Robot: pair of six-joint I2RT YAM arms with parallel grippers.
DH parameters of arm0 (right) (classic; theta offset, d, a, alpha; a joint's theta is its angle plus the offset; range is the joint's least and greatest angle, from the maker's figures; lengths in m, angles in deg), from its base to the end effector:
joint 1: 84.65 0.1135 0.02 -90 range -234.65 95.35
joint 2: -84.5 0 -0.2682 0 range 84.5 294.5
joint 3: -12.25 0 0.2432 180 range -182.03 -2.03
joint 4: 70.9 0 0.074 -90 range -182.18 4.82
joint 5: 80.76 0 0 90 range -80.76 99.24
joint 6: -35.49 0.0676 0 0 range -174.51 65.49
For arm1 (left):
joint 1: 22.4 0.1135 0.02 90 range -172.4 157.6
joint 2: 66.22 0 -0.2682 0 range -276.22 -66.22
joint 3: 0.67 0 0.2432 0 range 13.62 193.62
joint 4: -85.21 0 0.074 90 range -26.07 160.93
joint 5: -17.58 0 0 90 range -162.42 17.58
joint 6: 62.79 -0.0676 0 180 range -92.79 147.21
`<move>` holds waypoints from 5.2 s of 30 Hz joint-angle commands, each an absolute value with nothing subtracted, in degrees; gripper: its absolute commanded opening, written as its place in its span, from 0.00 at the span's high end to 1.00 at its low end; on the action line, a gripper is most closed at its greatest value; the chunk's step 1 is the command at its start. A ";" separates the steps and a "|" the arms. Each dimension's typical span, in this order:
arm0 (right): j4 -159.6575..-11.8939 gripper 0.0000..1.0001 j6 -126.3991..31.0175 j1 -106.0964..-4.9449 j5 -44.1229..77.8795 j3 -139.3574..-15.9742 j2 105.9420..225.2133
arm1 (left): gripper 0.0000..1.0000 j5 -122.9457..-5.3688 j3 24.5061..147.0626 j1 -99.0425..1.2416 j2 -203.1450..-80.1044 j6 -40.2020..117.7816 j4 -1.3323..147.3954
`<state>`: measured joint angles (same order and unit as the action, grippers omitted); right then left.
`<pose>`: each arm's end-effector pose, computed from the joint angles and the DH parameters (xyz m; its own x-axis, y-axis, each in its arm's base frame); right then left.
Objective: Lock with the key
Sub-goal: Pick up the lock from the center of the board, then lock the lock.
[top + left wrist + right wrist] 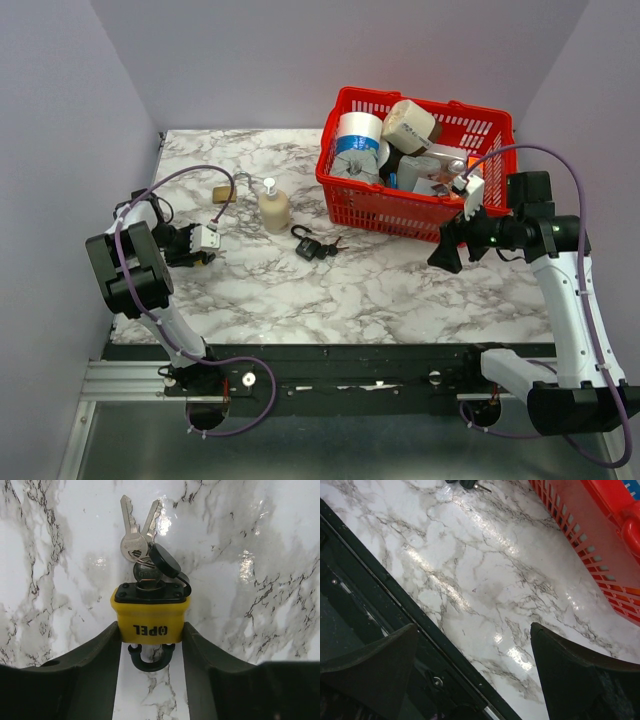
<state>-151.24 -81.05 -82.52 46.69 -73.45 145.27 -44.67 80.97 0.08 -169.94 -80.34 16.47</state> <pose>0.1804 0.0478 0.3450 -0.5687 -0.3761 -0.7315 -0.7026 0.6846 0.1942 0.2958 0.0883 0.1488 -0.0499 0.8925 -0.4482 0.9848 0.1187 0.1267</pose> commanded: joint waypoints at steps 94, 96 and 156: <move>-113.66 0.99 -40.43 -52.13 71.90 -86.50 161.06 | 0.02 -40.09 101.50 -56.16 -126.17 -10.85 17.51; -114.01 0.99 -46.05 -52.30 72.08 -85.62 157.21 | 0.04 -36.93 101.42 -55.98 -124.67 -8.66 16.53; -124.82 0.99 -88.61 -48.53 66.28 -76.39 139.95 | 1.00 -34.28 94.21 -76.10 -132.05 14.55 36.03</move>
